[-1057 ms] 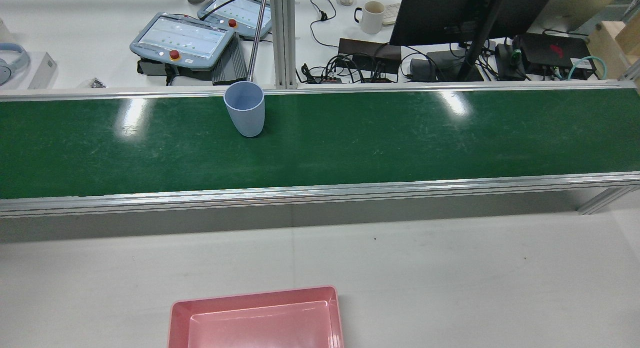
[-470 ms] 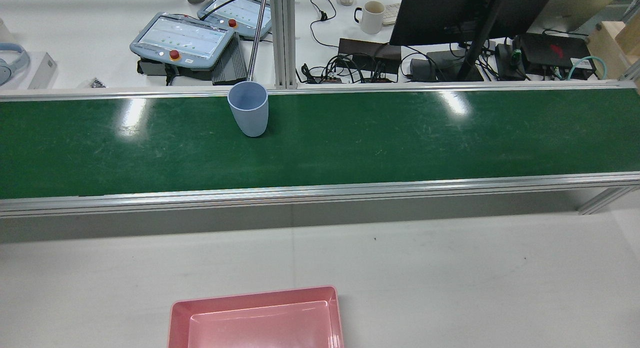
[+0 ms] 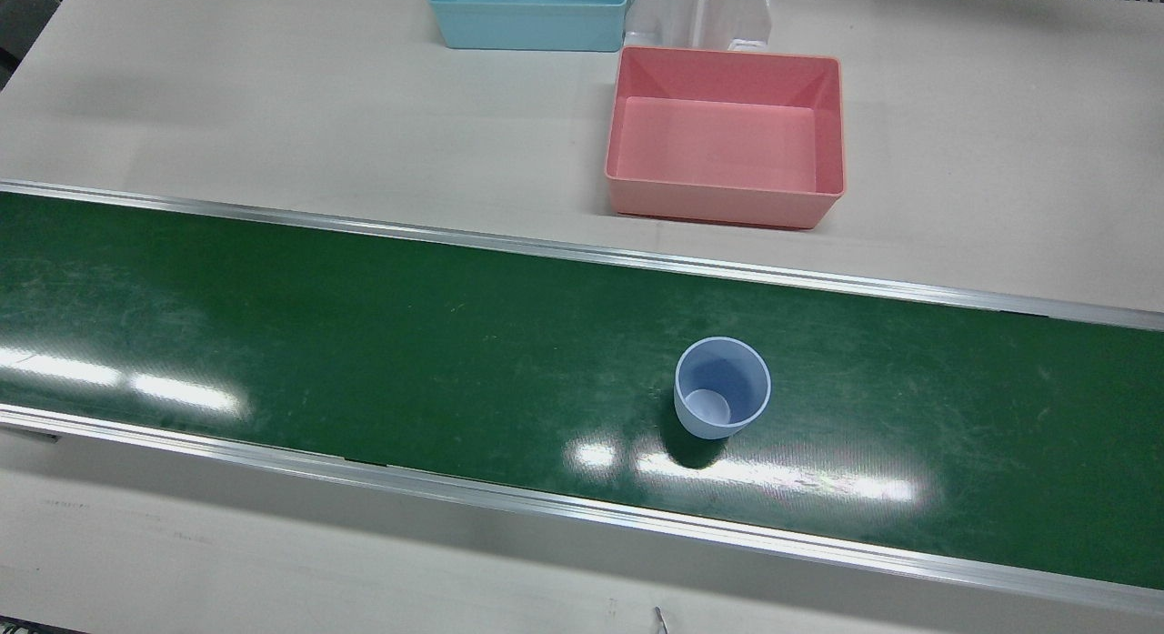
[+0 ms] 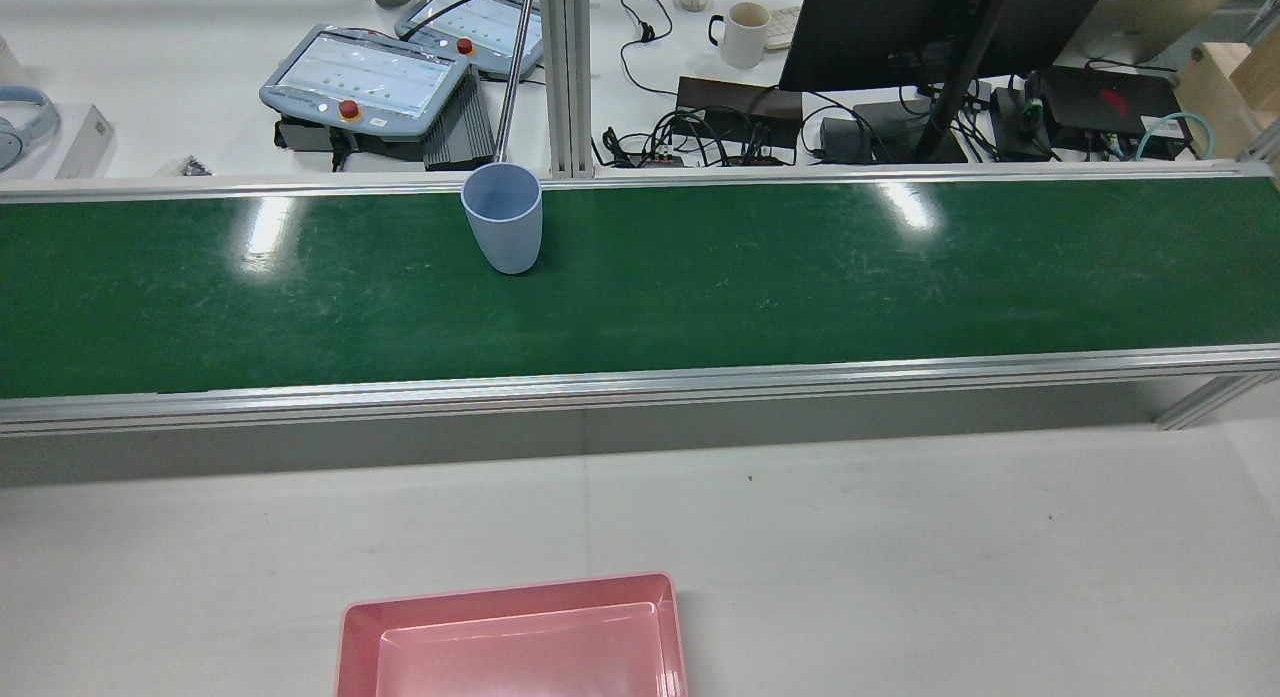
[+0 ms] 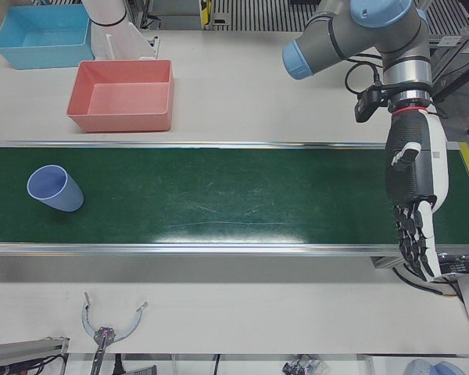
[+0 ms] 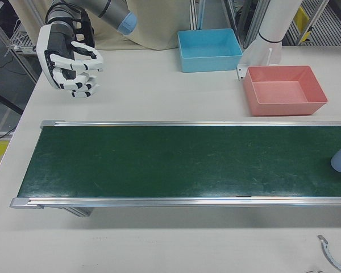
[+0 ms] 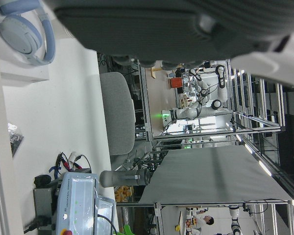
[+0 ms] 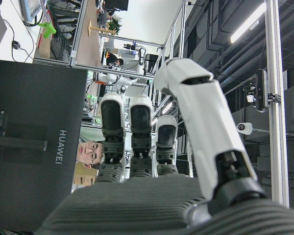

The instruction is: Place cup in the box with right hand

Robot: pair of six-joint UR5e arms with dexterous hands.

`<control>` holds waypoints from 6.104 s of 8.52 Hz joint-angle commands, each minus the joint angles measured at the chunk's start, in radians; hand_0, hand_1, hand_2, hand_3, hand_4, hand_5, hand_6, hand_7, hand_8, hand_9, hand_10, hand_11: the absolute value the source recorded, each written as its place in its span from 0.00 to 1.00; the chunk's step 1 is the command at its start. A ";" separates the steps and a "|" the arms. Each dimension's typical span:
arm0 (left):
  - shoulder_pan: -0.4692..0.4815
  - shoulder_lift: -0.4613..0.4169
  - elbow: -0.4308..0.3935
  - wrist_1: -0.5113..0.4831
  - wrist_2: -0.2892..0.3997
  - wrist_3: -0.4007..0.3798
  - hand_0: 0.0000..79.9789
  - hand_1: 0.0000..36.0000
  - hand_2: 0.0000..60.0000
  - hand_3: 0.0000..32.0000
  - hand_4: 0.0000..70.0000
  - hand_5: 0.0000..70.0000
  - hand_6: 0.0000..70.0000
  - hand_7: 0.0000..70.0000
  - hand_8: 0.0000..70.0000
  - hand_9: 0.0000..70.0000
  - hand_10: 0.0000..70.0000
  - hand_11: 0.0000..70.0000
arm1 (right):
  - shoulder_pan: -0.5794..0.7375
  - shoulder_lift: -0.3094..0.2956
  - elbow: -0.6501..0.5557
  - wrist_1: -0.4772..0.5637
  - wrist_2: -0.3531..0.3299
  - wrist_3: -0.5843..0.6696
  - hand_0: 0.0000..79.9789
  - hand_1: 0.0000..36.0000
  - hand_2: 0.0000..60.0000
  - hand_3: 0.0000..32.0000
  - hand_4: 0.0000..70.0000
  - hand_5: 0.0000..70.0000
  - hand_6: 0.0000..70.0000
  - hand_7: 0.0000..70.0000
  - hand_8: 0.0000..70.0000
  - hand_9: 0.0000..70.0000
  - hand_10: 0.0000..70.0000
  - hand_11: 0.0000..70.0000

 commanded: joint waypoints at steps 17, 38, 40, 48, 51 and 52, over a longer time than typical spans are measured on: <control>0.002 0.000 0.000 0.000 -0.001 0.002 0.00 0.00 0.00 0.00 0.00 0.00 0.00 0.00 0.00 0.00 0.00 0.00 | -0.017 0.011 -0.021 0.005 -0.002 0.003 1.00 1.00 0.71 0.00 0.38 0.31 0.34 1.00 0.68 0.84 0.55 0.82; 0.002 0.000 -0.001 0.002 -0.001 0.000 0.00 0.00 0.00 0.00 0.00 0.00 0.00 0.00 0.00 0.00 0.00 0.00 | -0.768 0.465 -0.064 -0.172 0.676 -0.345 1.00 1.00 0.39 0.00 0.47 0.27 0.29 1.00 0.55 0.68 0.30 0.49; 0.002 0.000 0.002 0.000 -0.001 0.000 0.00 0.00 0.00 0.00 0.00 0.00 0.00 0.00 0.00 0.00 0.00 0.00 | -0.749 0.486 -0.054 -0.274 0.687 -0.345 1.00 1.00 0.69 0.00 0.48 0.27 0.29 1.00 0.55 0.68 0.27 0.45; 0.002 0.000 -0.003 0.003 -0.001 0.000 0.00 0.00 0.00 0.00 0.00 0.00 0.00 0.00 0.00 0.00 0.00 0.00 | -0.722 0.747 -0.287 -0.429 0.718 -0.292 0.94 0.57 0.00 0.00 0.97 0.14 0.29 1.00 0.50 0.71 0.21 0.32; 0.000 0.000 -0.003 0.000 -0.001 0.002 0.00 0.00 0.00 0.00 0.00 0.00 0.00 0.00 0.00 0.00 0.00 0.00 | -0.732 0.710 -0.221 -0.518 0.719 -0.160 1.00 0.82 0.00 0.00 1.00 0.18 0.32 1.00 0.51 0.73 0.24 0.36; 0.002 0.000 -0.001 0.000 -0.001 0.000 0.00 0.00 0.00 0.00 0.00 0.00 0.00 0.00 0.00 0.00 0.00 0.00 | -0.729 0.675 -0.195 -0.519 0.726 -0.111 1.00 0.82 0.00 0.01 0.84 0.18 0.30 1.00 0.50 0.72 0.24 0.37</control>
